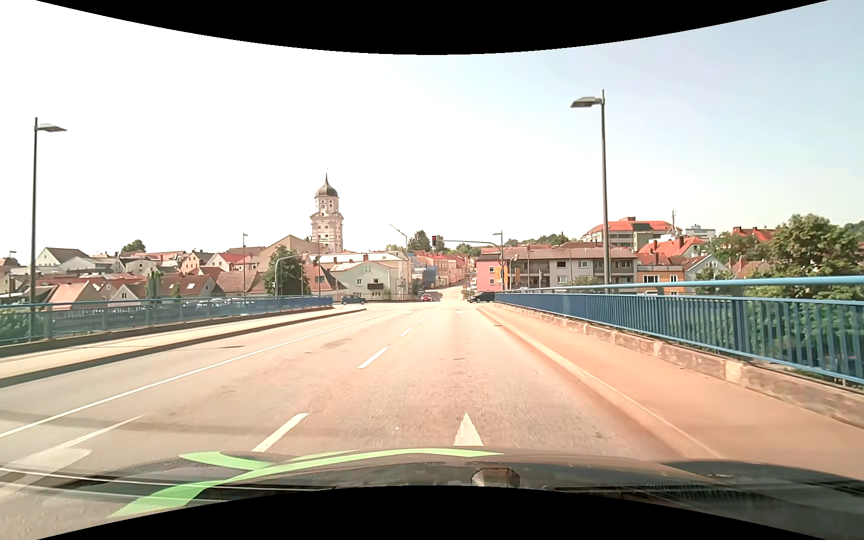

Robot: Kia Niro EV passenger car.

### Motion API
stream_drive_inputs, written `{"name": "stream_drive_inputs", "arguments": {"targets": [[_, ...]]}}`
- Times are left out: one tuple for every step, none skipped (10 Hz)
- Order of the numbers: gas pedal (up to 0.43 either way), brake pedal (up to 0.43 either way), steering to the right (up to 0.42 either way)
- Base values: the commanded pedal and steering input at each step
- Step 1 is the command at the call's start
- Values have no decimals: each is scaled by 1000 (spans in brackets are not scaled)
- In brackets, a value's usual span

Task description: Follow the waypoints while adhering to traffic rules and regulations

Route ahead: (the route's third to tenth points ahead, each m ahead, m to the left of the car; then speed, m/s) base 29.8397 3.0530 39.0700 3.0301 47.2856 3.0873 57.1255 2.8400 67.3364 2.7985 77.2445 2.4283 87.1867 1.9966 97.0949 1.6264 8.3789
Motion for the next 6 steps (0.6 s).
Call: {"name": "stream_drive_inputs", "arguments": {"targets": [[0,110,-3],[0,116,-3],[0,116,-3],[0,110,-3],[0,104,-3],[0,104,-3]]}}
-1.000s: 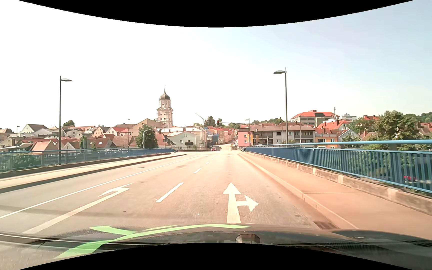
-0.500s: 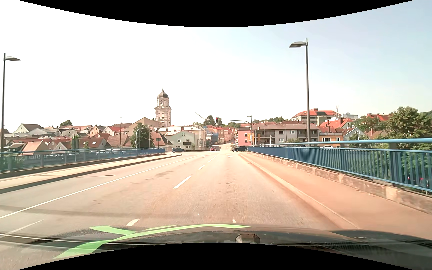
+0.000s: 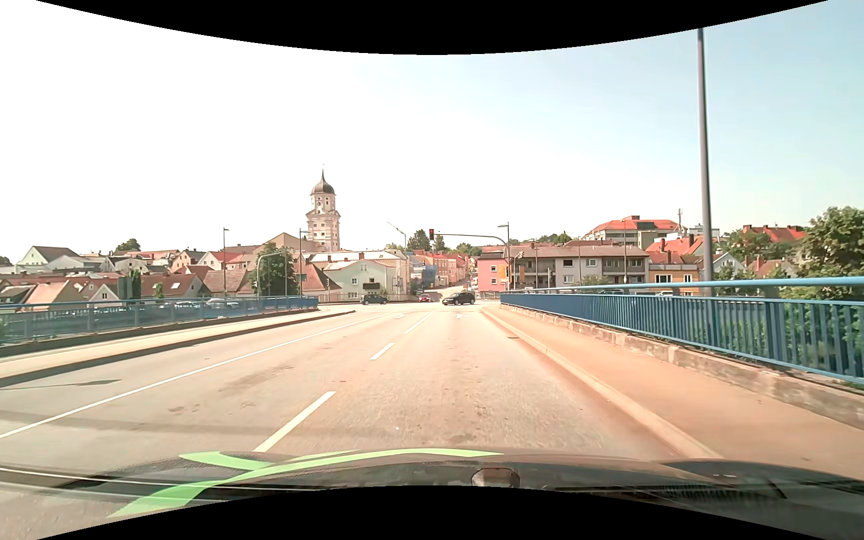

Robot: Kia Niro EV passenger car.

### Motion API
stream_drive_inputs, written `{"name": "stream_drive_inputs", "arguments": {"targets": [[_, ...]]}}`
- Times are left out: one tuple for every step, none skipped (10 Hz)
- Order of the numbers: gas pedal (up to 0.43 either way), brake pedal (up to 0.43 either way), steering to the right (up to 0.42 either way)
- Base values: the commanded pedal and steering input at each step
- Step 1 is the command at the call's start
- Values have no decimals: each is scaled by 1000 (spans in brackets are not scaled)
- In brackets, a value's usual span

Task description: Follow the waypoints while adhering to traffic rules and regulations

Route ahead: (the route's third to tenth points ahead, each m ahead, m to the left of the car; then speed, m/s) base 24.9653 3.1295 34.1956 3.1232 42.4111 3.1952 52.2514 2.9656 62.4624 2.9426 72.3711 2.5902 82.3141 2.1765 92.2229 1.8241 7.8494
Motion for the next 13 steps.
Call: {"name": "stream_drive_inputs", "arguments": {"targets": [[0,91,-3],[0,85,-3],[0,85,-3],[0,98,-2],[0,98,-2],[0,110,-2],[0,110,-2],[0,110,-1],[0,104,-2],[0,104,-2],[0,104,-1],[0,104,-1],[0,104,-1]]}}
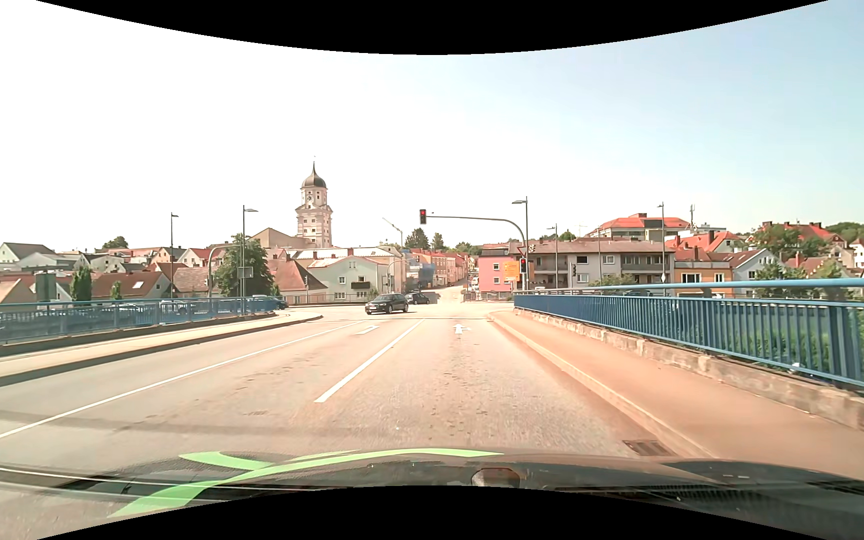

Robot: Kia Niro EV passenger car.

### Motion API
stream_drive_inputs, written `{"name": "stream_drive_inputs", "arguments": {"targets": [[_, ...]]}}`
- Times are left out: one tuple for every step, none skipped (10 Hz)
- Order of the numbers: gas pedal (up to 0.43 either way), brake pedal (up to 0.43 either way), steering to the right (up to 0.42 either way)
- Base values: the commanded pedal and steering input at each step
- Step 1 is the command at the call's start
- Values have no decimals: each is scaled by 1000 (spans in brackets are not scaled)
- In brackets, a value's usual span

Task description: Follow the waypoints while adhering to traffic rules and regulations

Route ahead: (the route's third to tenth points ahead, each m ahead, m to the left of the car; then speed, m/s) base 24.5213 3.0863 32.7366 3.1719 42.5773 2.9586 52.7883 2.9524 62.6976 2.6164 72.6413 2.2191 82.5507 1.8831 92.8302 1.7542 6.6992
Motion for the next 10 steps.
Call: {"name": "stream_drive_inputs", "arguments": {"targets": [[0,104,-1],[0,110,0],[0,110,0],[0,110,0],[0,110,0],[0,116,0],[0,122,0],[0,122,0],[0,140,0],[0,146,0]]}}
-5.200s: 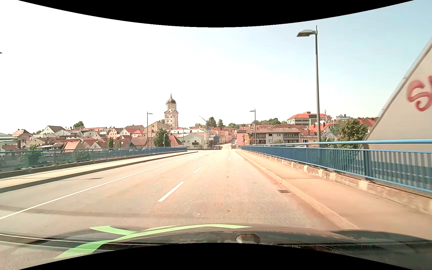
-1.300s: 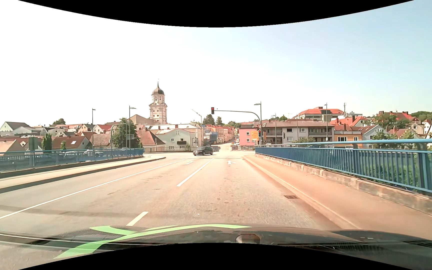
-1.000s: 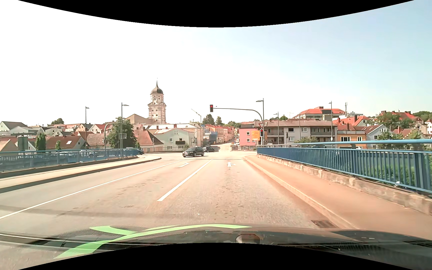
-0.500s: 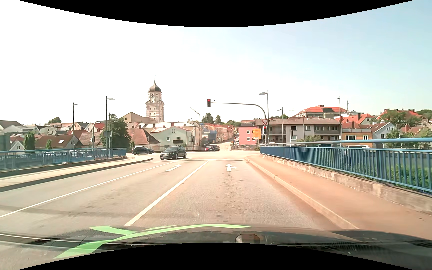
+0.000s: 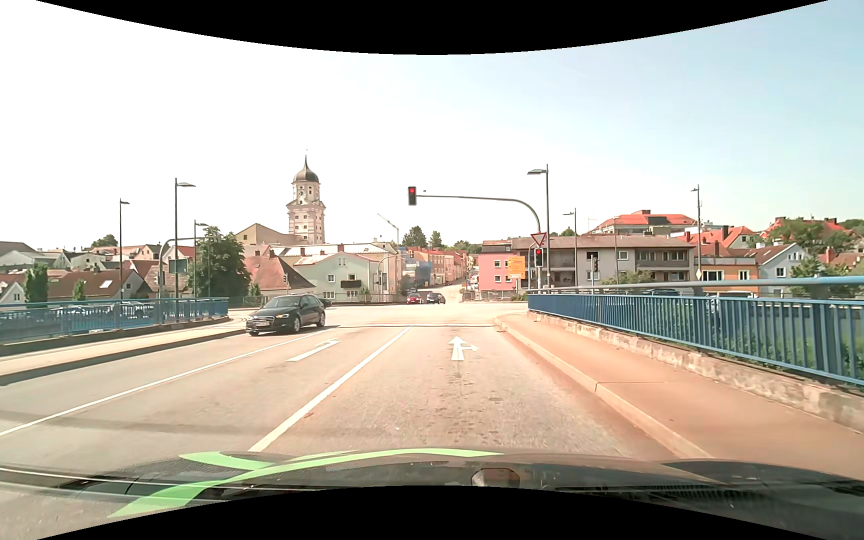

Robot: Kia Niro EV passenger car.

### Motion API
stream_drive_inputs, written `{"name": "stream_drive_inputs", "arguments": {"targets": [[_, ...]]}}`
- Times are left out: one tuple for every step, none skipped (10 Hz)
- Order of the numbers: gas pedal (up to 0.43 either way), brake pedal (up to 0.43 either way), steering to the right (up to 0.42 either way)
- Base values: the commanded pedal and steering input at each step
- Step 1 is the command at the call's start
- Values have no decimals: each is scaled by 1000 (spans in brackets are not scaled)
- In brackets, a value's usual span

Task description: Follow the waypoints while adhering to traffic rules and regulations

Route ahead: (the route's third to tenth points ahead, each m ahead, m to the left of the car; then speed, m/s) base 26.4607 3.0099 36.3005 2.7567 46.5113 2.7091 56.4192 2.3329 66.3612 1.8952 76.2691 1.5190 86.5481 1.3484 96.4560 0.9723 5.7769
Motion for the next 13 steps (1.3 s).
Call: {"name": "stream_drive_inputs", "arguments": {"targets": [[0,146,0],[0,140,0],[0,140,0],[0,134,0],[0,134,1],[0,134,0],[0,140,0],[0,159,0],[0,159,0],[0,165,0],[0,159,0],[0,152,-1],[0,152,-3]]}}
